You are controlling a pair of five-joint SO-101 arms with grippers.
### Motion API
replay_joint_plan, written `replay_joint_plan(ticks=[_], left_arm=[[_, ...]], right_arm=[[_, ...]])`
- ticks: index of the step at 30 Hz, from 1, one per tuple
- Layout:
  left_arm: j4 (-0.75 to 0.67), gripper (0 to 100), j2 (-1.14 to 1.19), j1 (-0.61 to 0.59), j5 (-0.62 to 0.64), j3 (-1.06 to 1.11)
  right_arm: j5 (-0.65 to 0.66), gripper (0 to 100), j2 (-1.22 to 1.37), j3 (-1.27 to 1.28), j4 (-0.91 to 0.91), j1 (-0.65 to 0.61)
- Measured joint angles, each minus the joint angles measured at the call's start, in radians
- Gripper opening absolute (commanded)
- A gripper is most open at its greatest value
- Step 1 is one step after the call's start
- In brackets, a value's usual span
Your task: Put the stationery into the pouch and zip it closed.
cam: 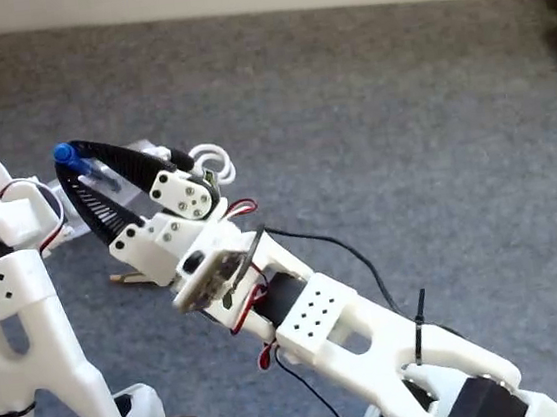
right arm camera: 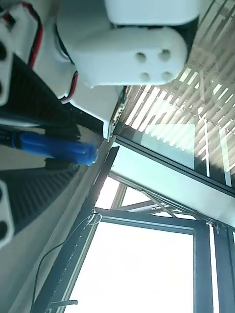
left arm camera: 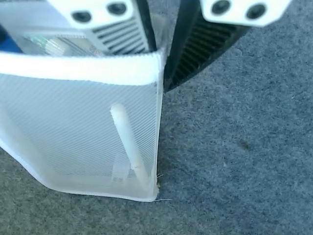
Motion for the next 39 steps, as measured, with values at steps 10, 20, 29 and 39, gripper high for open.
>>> replay_joint_plan(ticks=[10,20,29,39], left_arm=[[0.0,1,0.0,0.0,0.0,0.0],[0.0,1,0.0,0.0,0.0,0.0],[0.0,1,0.0,0.0,0.0,0.0],[0.0,1,0.0,0.0,0.0,0.0]], right_arm=[[0.147,1.1,0.005,0.035,0.0,-0.04],[0.15,1.9,0.005,0.035,0.0,-0.04],[0.15,18.0,0.005,0.035,0.0,-0.04],[0.15,18.0,0.005,0.035,0.0,-0.04]])
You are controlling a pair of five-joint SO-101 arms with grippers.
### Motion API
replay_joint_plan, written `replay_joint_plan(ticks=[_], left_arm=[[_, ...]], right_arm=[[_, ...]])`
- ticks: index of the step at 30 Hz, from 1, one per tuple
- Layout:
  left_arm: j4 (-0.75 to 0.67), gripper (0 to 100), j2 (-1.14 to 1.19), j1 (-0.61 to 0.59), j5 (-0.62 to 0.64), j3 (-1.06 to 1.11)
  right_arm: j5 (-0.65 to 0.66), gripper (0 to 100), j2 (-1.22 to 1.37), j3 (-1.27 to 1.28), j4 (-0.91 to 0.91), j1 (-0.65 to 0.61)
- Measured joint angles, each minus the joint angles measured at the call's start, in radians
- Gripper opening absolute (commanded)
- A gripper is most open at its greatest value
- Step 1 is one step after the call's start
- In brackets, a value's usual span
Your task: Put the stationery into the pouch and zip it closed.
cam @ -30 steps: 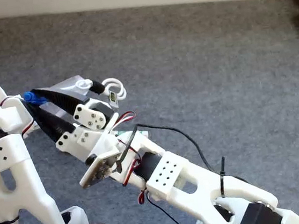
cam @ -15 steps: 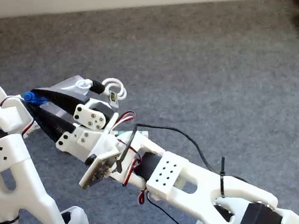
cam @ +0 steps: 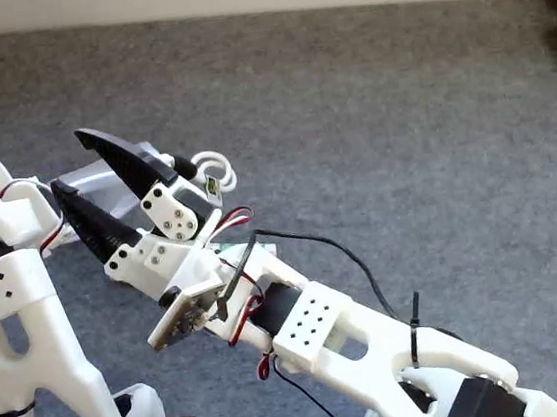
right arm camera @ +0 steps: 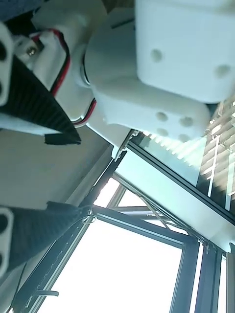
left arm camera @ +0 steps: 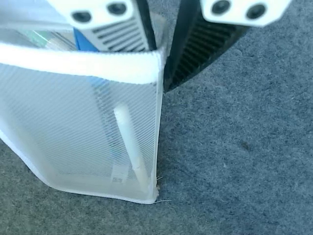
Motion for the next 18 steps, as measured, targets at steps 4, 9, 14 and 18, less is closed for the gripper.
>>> replay_joint_plan(ticks=[4,9,14,18], left_arm=[[0.0,1,0.0,0.0,0.0,0.0],[0.0,1,0.0,0.0,0.0,0.0],[0.0,1,0.0,0.0,0.0,0.0],[0.0,1,0.0,0.0,0.0,0.0]], right_arm=[[0.0,18.0,0.0,0.0,0.0,-0.015],[0.0,18.0,-0.078,0.014,0.058,-0.048],[0.0,18.0,-0.218,0.018,0.305,-0.051],[-0.071,18.0,-0.31,0.018,0.47,-0.051]])
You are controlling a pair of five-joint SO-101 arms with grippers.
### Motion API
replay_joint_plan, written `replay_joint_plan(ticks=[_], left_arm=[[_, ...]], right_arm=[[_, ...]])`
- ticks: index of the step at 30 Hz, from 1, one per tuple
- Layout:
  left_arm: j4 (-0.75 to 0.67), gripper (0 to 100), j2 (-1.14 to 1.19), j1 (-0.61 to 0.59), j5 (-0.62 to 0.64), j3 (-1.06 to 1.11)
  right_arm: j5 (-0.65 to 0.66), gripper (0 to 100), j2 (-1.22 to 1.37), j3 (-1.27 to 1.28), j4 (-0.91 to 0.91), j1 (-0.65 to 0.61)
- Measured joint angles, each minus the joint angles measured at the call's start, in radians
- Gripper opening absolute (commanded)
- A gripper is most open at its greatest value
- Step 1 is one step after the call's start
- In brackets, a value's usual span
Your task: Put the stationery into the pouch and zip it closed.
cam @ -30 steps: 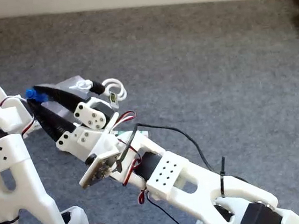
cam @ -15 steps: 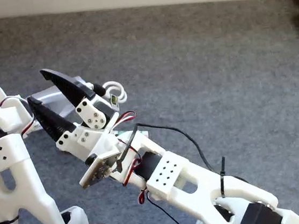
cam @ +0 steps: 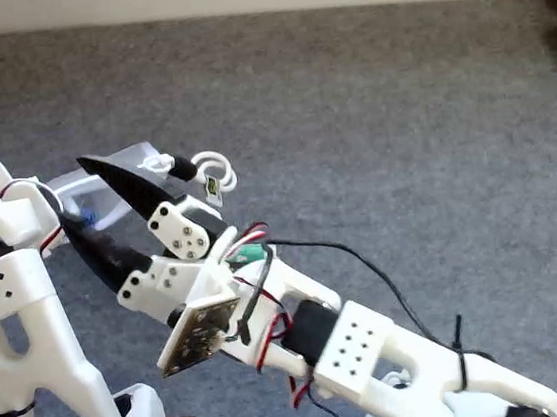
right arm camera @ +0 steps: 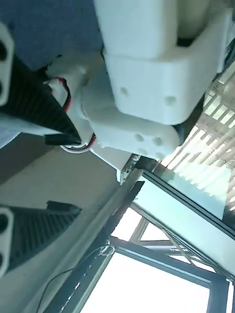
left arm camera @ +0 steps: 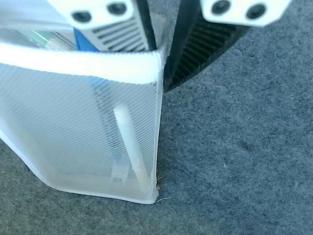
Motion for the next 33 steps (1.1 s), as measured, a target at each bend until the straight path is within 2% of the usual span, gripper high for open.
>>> replay_joint_plan(ticks=[6,12,18,24,30,33], left_arm=[[0.003,1,0.002,0.018,-0.006,-0.025],[0.103,1,0.003,0.146,-0.08,-0.193],[0.109,1,0.025,0.084,-0.021,-0.218],[0.104,1,0.04,0.069,-0.017,-0.184],[0.104,1,0.028,0.066,-0.014,-0.181],[0.1,1,-0.009,0.023,-0.012,-0.14]], right_arm=[[-0.11,18.0,-0.077,-0.025,0.252,0.0],[-0.221,18.0,-0.199,-0.026,0.545,0.0],[-0.358,18.0,-0.466,0.057,0.83,0.0],[-0.466,18.0,-0.546,0.262,0.865,0.0],[-0.497,18.0,-0.394,0.328,0.847,0.0],[-0.499,18.0,-0.29,0.328,0.847,0.0]])
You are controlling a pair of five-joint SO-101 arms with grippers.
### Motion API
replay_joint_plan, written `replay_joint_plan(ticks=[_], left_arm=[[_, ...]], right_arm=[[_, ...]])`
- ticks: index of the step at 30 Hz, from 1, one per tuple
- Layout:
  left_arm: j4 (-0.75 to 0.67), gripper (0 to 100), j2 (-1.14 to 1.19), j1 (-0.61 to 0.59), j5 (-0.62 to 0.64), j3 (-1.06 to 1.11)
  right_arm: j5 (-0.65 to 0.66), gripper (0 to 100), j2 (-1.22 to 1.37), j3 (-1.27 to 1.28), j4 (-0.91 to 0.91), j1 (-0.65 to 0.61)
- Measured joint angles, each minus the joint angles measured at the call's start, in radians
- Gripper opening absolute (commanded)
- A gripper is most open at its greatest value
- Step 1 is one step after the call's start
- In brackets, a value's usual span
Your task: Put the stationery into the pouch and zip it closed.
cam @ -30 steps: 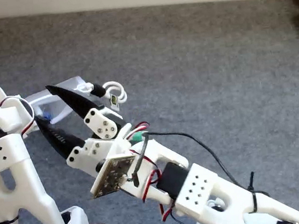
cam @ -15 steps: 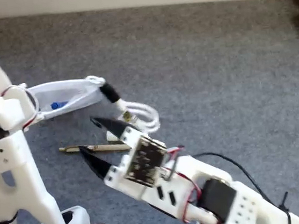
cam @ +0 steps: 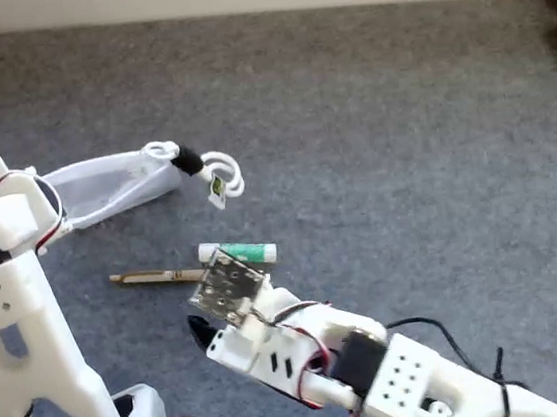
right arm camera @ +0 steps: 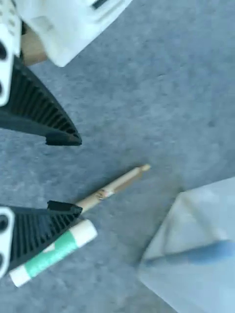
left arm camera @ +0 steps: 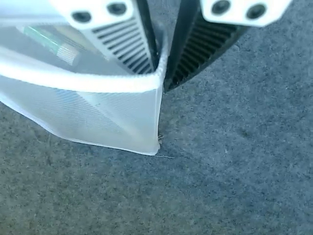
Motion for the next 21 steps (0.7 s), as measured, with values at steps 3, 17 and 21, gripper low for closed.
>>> replay_joint_plan(ticks=[3,17,21], left_arm=[[-0.031,1,-0.041,-0.035,0.0,0.052],[-0.135,1,-0.118,-0.069,0.003,0.183],[-0.137,1,-0.118,-0.069,0.003,0.183]], right_arm=[[-0.002,18.0,0.092,0.0,-0.003,0.0],[-0.002,18.0,0.459,-0.209,-0.003,0.166],[0.003,18.0,0.569,-0.285,-0.003,0.183]])
